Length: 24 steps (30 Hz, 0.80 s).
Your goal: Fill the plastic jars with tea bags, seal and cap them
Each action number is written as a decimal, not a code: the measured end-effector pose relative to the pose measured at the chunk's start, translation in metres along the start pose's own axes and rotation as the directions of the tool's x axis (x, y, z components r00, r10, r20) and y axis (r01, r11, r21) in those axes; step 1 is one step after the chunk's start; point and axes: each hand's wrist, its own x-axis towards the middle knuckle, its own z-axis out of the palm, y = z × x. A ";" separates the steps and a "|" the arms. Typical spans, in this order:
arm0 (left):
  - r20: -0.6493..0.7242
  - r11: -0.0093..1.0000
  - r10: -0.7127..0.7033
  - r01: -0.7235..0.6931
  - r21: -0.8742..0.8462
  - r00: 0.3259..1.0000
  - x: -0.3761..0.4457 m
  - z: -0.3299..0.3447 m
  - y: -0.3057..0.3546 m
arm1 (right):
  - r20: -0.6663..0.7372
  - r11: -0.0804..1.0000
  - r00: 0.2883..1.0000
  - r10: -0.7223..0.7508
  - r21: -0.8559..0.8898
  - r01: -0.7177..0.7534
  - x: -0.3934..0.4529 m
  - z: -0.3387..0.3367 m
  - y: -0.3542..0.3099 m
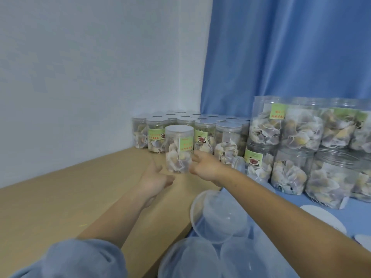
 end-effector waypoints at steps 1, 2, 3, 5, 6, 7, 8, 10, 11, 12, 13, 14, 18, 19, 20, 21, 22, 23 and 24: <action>0.000 1.000 -0.004 0.004 0.025 1.000 0.002 0.005 0.001 | 0.006 1.000 1.000 0.010 -0.015 -0.010 0.002 -0.003 0.004; -0.003 0.999 -0.002 0.002 0.040 1.000 0.004 0.010 0.004 | 0.010 1.000 1.000 0.017 -0.015 -0.017 0.003 -0.006 0.007; -0.002 0.999 0.008 -0.008 0.034 1.000 0.003 0.016 0.008 | 0.014 1.000 1.000 0.011 -0.001 -0.011 0.002 -0.009 0.008; 0.004 0.999 0.043 -0.043 0.000 0.999 -0.003 0.031 0.018 | 0.020 0.997 1.000 -0.017 0.071 0.015 -0.004 -0.016 0.009; 0.011 0.997 0.074 -0.074 0.007 0.997 -0.008 0.040 0.024 | 0.020 0.995 0.999 -0.035 0.098 0.033 -0.009 -0.019 0.010; 0.020 0.993 0.110 -0.110 0.037 0.994 -0.014 0.050 0.030 | 0.009 0.994 0.999 -0.046 0.104 0.045 -0.014 -0.023 0.010; 0.035 0.986 0.144 -0.146 0.079 0.989 -0.021 0.060 0.034 | -0.010 0.993 0.998 -0.054 0.100 0.055 -0.020 -0.027 0.010; 0.061 0.966 0.202 -0.210 0.150 0.977 -0.036 0.083 0.046 | -0.068 0.991 0.996 -0.065 0.116 0.073 -0.035 -0.039 0.012; 0.071 0.958 0.228 -0.237 0.162 0.971 -0.043 0.095 0.052 | -0.101 0.989 0.993 -0.067 0.124 0.079 -0.044 -0.047 0.014; 0.080 0.955 0.245 -0.255 0.149 0.966 -0.049 0.107 0.058 | -0.140 0.989 0.988 -0.066 0.120 0.083 -0.053 -0.057 0.017; 0.089 0.958 0.252 -0.261 0.122 0.964 -0.056 0.120 0.063 | -0.181 0.990 0.981 -0.064 0.109 0.085 -0.063 -0.068 0.021; 0.099 0.961 0.250 -0.259 0.096 0.963 -0.063 0.135 0.069 | -0.224 0.991 0.973 -0.057 0.104 0.082 -0.074 -0.081 0.026; 0.175 0.974 0.215 -0.225 0.040 0.961 -0.089 0.202 0.089 | -0.350 0.999 0.937 -0.008 0.047 0.026 -0.123 -0.138 0.053; 0.198 0.977 0.203 -0.212 0.026 0.959 -0.095 0.221 0.092 | -0.374 1.000 0.928 0.004 0.030 0.008 -0.136 -0.152 0.061; 0.220 0.980 0.187 -0.196 0.018 0.957 -0.101 0.239 0.095 | -0.393 1.000 0.919 0.020 0.015 -0.015 -0.147 -0.166 0.070; 0.246 0.983 0.171 -0.181 0.018 0.954 -0.106 0.257 0.096 | -0.410 0.999 0.911 0.038 -0.003 -0.043 -0.158 -0.179 0.079; 0.277 0.985 0.157 -0.170 0.022 0.948 -0.110 0.273 0.097 | -0.426 0.997 0.903 0.058 -0.020 -0.074 -0.167 -0.190 0.088; 0.309 0.987 0.144 -0.160 0.028 0.940 -0.114 0.287 0.097 | -0.440 0.994 0.894 0.080 -0.028 -0.103 -0.175 -0.201 0.097; 0.340 0.988 0.127 -0.148 0.037 0.932 -0.117 0.300 0.097 | -0.458 0.991 0.882 0.106 -0.024 -0.131 -0.181 -0.210 0.106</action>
